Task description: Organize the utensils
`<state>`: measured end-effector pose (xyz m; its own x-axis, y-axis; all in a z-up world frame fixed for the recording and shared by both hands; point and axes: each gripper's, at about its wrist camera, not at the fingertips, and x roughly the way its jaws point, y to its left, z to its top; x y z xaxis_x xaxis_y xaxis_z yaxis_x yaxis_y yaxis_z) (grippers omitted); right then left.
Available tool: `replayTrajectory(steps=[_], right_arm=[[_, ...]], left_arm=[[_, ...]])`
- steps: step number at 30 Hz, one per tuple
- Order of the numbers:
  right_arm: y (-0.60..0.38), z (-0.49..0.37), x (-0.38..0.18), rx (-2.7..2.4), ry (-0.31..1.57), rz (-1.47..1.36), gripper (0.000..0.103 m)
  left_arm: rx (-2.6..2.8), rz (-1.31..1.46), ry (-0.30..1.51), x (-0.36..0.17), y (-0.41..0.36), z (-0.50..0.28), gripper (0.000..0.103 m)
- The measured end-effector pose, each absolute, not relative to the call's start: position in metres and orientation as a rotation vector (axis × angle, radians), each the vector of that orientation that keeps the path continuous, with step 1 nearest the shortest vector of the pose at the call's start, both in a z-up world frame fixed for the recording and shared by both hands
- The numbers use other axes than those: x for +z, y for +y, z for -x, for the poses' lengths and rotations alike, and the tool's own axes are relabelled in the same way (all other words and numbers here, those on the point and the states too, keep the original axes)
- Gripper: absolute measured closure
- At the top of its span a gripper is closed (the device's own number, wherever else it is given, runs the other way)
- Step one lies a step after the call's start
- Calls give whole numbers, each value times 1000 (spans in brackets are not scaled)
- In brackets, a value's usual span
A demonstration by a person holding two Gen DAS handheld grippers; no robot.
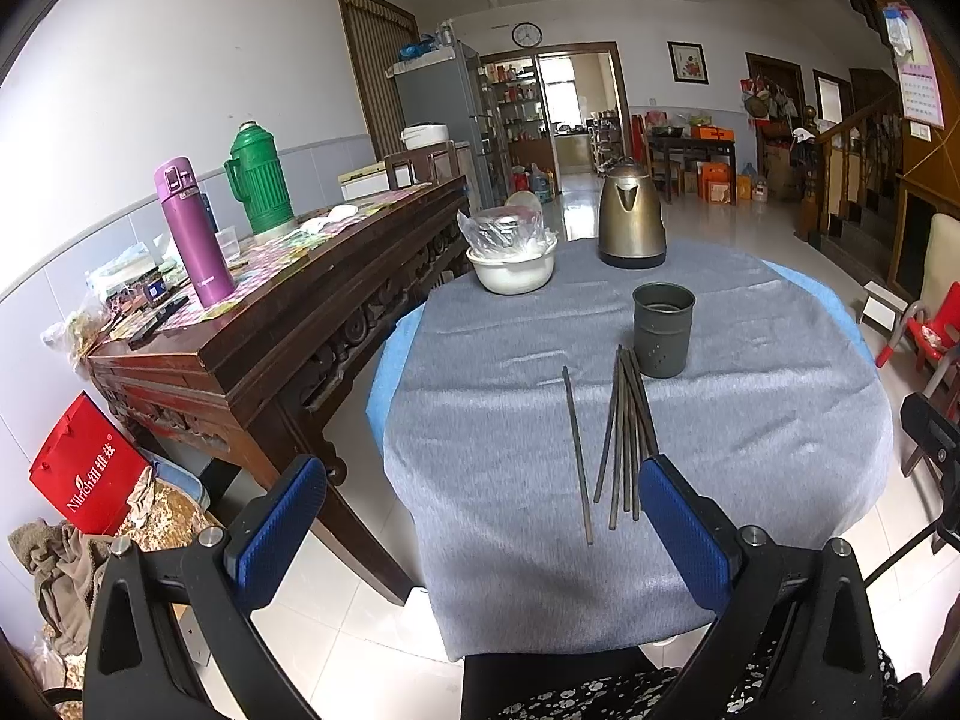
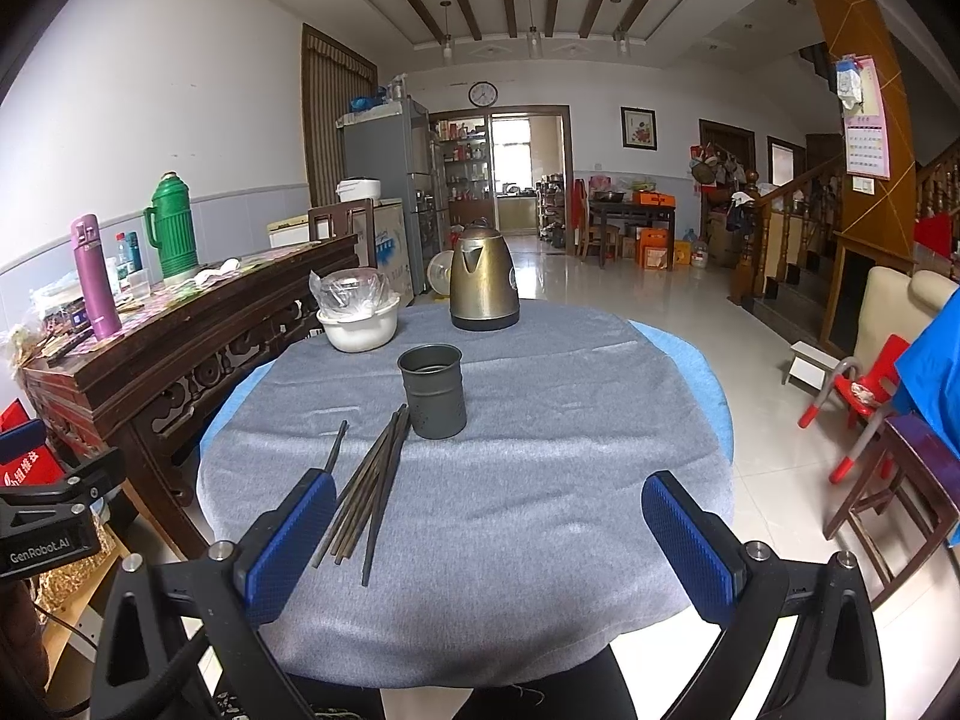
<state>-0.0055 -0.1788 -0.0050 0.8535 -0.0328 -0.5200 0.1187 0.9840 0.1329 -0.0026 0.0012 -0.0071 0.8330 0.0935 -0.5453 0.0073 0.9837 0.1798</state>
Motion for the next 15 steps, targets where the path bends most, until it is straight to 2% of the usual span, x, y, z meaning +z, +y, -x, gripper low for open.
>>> replayTrajectory(steps=[7,12,14,15], right_arm=[[-182,-29,-22,-24,608,-201,0],[-192,-72,-43,99,723,-341,0],[-193,-90,-54,153,765,-386,4],[-192,-101,-60,191,789,-408,12]], left_arm=[[46,-187,632,-24,0,-12,0],[28,-157,711,-40,6,-34,0],[0,-127,764,-50,11,-45,0],[-13,-111,785,-55,14,-50,0]])
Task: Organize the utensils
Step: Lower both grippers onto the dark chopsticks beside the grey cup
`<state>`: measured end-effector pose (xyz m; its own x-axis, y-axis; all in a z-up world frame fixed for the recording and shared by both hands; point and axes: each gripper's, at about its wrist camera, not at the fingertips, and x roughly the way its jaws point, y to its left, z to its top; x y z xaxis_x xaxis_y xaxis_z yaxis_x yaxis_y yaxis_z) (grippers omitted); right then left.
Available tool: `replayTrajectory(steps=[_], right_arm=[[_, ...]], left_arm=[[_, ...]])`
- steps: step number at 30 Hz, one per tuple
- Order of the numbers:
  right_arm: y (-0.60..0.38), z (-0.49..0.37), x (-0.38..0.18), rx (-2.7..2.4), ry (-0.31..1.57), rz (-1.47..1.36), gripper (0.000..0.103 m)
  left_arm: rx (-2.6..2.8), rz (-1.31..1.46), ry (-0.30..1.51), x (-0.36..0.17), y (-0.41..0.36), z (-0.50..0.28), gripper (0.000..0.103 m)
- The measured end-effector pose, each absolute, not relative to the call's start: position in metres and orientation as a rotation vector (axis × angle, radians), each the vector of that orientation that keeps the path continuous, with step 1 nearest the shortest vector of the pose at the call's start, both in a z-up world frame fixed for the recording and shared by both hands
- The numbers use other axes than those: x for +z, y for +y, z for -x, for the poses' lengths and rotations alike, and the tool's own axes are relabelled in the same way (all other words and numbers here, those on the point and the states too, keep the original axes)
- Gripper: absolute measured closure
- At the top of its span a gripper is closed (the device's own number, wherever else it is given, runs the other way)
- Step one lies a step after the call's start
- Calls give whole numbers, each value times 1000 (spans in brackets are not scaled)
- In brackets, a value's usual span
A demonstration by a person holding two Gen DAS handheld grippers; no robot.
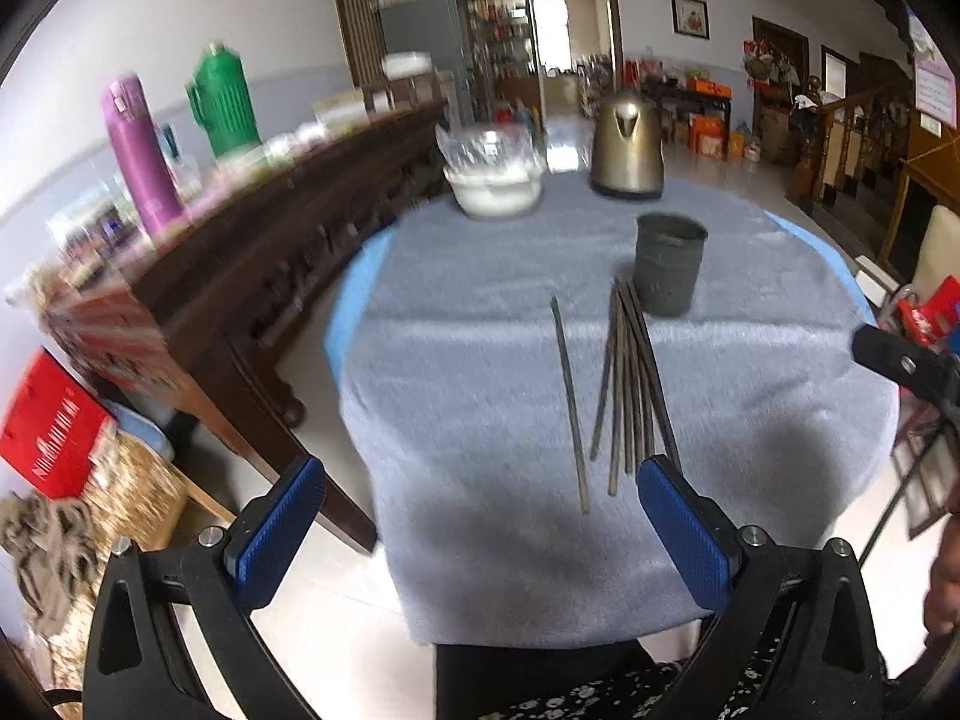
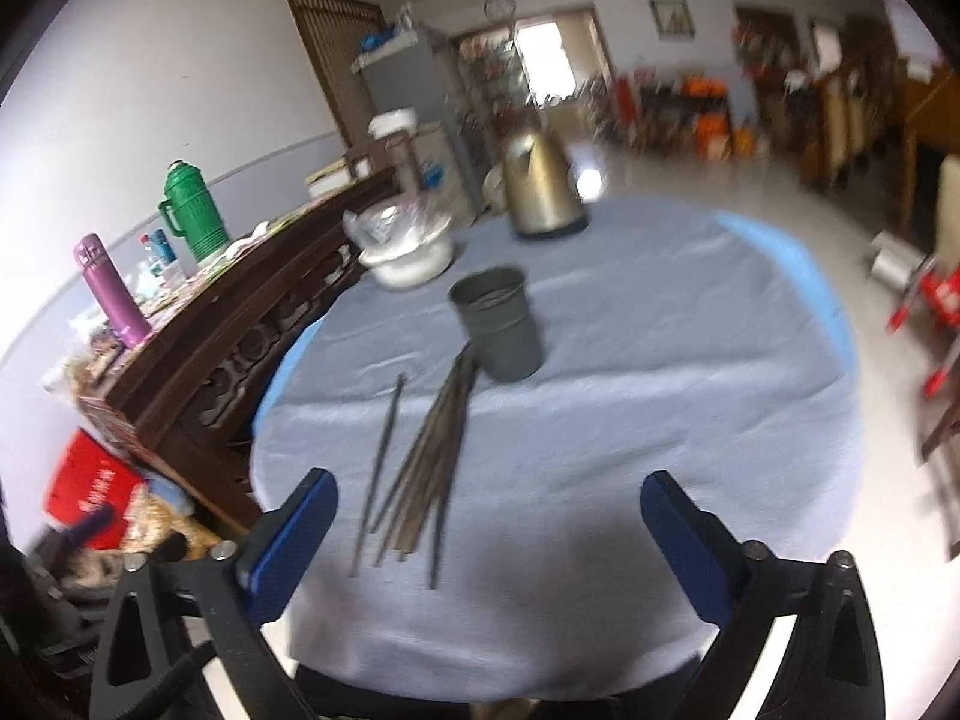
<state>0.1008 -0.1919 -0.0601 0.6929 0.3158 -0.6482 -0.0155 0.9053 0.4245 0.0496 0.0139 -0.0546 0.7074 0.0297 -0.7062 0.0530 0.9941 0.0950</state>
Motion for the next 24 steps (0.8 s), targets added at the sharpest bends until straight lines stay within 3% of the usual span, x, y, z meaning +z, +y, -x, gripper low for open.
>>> replayTrajectory(steps=[4,7,11,16,24], right_arm=[[-184,-149,-89,279,906,-453,45],[-172,-181,-107,324,967,-481,59],[-163,-218,-128,334,1003,-500,64],[-151,-261,-160,315,1094,-516,74],[-133,-293,-200,302,1224,-497,75]], left_arm=[[-42,-46,877,-74,29,-80,0],[-51,7,931,-87,41,-105,0],[-79,46,971,-101,47,-136,4],[-165,90,1053,-118,44,-183,29],[-210,132,1136,-136,30,-239,31]])
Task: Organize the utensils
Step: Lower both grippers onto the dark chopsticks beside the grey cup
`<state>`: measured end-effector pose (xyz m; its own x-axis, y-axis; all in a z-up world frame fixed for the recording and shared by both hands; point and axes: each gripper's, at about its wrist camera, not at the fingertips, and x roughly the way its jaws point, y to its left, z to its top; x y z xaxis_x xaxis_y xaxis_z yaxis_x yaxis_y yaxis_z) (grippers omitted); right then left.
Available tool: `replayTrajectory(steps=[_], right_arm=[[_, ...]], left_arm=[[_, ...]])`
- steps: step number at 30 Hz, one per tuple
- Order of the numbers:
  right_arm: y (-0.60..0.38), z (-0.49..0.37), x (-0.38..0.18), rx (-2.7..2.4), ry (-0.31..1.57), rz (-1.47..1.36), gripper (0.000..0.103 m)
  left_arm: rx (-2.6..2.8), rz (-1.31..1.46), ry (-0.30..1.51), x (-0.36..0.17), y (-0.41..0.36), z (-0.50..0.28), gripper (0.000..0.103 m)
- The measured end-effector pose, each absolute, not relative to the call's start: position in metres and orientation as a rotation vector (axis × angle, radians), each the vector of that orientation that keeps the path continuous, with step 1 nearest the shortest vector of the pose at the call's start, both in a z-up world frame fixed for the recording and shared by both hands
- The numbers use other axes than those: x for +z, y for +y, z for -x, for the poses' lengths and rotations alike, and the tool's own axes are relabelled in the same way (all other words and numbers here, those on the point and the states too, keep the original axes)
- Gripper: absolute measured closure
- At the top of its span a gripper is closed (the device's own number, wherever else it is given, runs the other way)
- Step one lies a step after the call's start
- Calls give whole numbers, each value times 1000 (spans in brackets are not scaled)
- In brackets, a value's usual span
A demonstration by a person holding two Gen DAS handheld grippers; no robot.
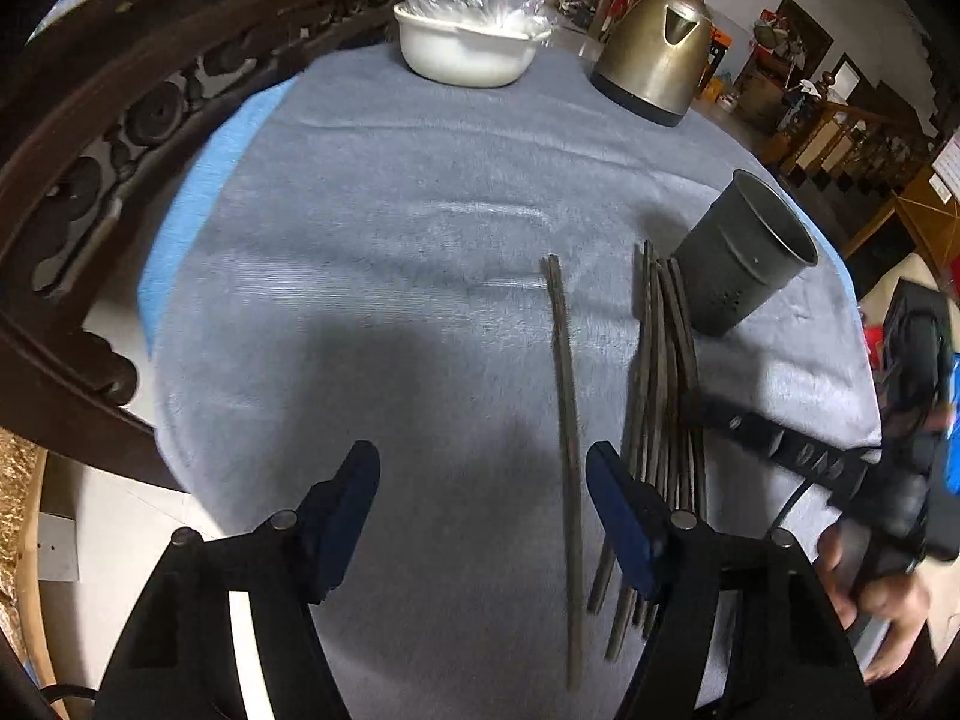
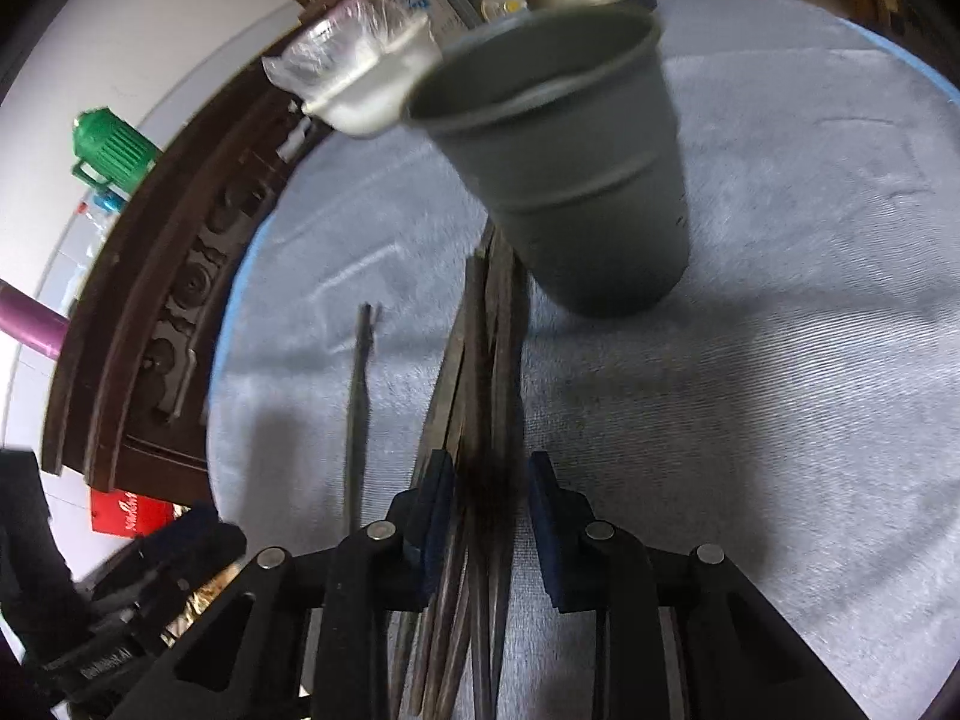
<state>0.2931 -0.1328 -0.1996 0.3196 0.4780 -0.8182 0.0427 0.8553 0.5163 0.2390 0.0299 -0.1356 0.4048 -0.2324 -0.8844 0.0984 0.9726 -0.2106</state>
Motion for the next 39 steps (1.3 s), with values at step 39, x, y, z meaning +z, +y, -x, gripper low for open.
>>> replayTrajectory(steps=[39], right_arm=[[-210,-274,-197,313,1083,-673,83]], left_arm=[[-116,80,1187,-159,3,-278,24]])
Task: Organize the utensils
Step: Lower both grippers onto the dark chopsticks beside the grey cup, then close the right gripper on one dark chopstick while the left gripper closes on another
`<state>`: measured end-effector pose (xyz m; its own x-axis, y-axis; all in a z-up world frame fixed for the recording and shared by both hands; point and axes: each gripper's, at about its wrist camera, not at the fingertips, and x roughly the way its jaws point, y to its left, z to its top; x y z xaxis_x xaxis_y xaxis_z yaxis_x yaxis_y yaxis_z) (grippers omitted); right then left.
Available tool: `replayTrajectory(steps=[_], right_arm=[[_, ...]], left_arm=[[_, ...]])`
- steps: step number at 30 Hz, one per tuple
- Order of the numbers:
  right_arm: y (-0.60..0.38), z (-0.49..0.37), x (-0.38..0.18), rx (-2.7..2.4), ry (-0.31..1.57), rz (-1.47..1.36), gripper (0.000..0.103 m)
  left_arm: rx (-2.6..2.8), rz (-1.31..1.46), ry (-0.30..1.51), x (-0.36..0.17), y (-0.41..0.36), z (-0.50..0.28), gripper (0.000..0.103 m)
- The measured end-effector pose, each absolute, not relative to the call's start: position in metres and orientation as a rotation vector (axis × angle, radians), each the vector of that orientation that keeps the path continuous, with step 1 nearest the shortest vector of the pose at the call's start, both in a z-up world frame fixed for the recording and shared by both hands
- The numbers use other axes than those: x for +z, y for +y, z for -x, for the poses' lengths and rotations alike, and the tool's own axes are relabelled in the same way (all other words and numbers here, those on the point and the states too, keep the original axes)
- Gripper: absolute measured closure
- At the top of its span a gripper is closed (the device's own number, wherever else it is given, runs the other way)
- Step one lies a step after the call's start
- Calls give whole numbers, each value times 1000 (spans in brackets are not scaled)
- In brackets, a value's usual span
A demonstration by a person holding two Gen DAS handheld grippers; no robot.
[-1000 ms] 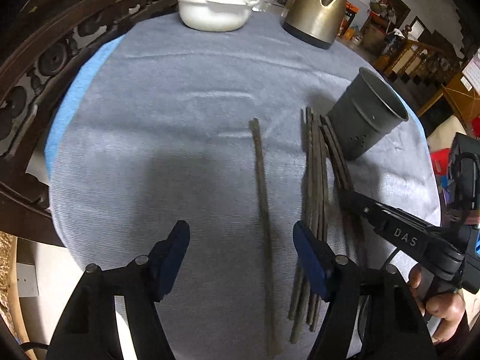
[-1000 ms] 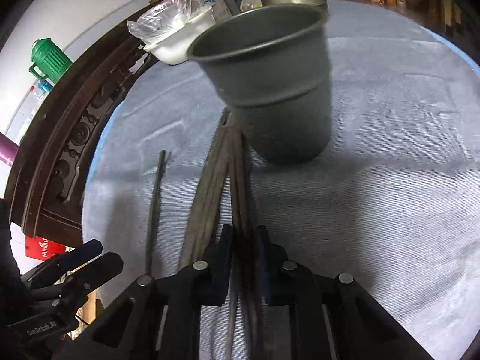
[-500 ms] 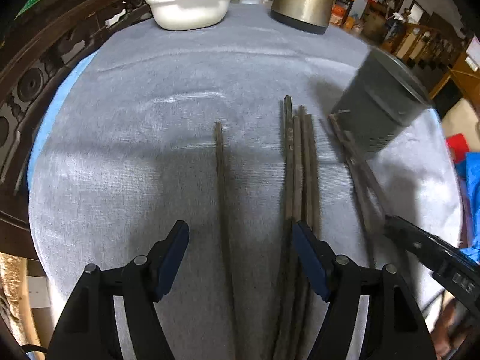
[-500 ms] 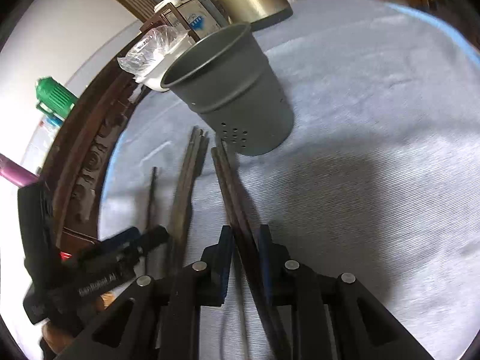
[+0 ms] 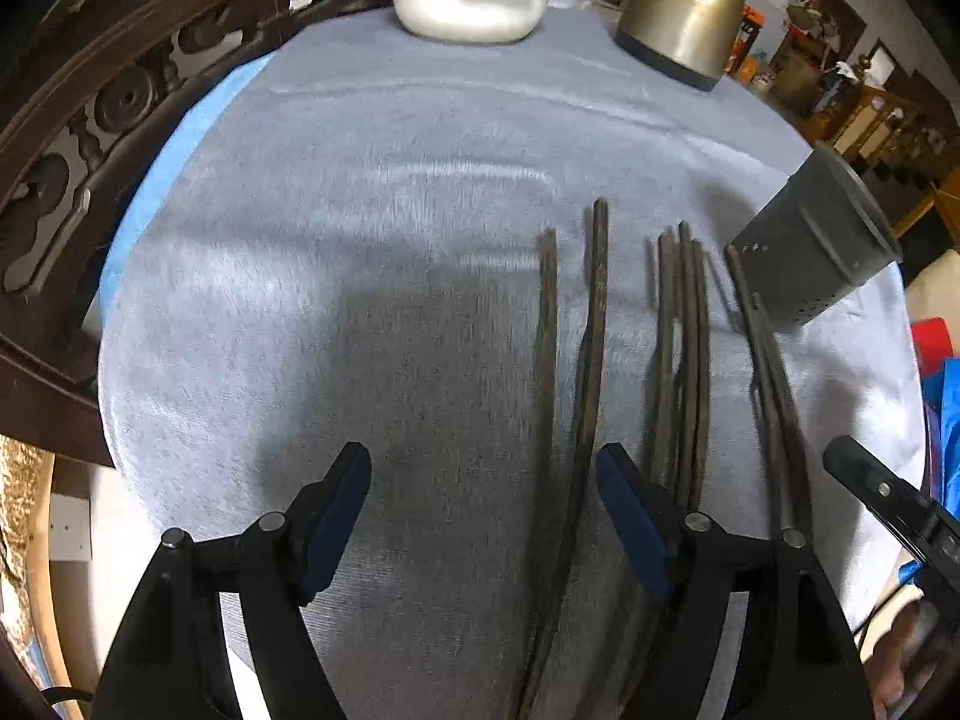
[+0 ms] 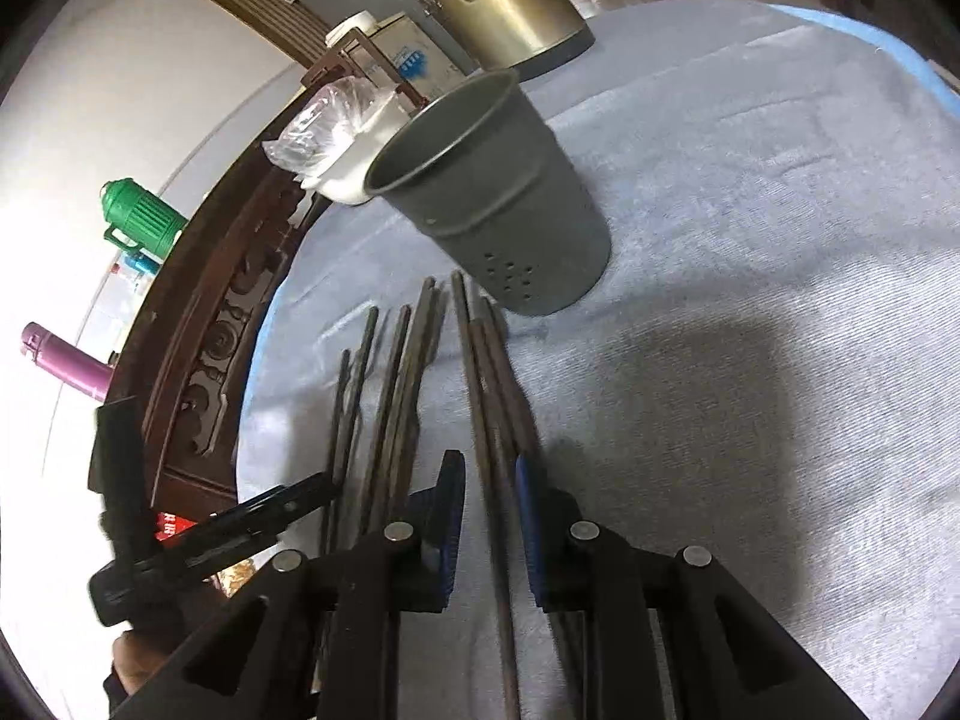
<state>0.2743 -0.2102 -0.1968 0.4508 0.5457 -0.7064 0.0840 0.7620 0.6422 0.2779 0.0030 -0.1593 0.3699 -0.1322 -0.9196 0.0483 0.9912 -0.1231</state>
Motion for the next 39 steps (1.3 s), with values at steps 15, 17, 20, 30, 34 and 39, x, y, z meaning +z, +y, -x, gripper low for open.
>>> replayTrajectory(steps=[15,17,20,30,34,39], right_arm=[[-209,-313,-220,323,1215,-629,83],[-208,-314,-221,320,1222,-634,84],[-214,-311,-223,286,1232,-649,88],[-209,-306,-213,217,1277,-534,87],[-191,-321,-210,204,1278,-412,86],[-173,-337,-206,197,1268,-301,86]], left_arm=[[-128,111,1225,-165,12,-329,35],[-120,86,1222,-168,14,-317,38],[-108,68,1214,-169,16,-320,48],[-154,60,1229,-164,30,-310,62],[-168,84,1251,-165,36,-326,60],[-169,77,1284,-165,37,-350,59]])
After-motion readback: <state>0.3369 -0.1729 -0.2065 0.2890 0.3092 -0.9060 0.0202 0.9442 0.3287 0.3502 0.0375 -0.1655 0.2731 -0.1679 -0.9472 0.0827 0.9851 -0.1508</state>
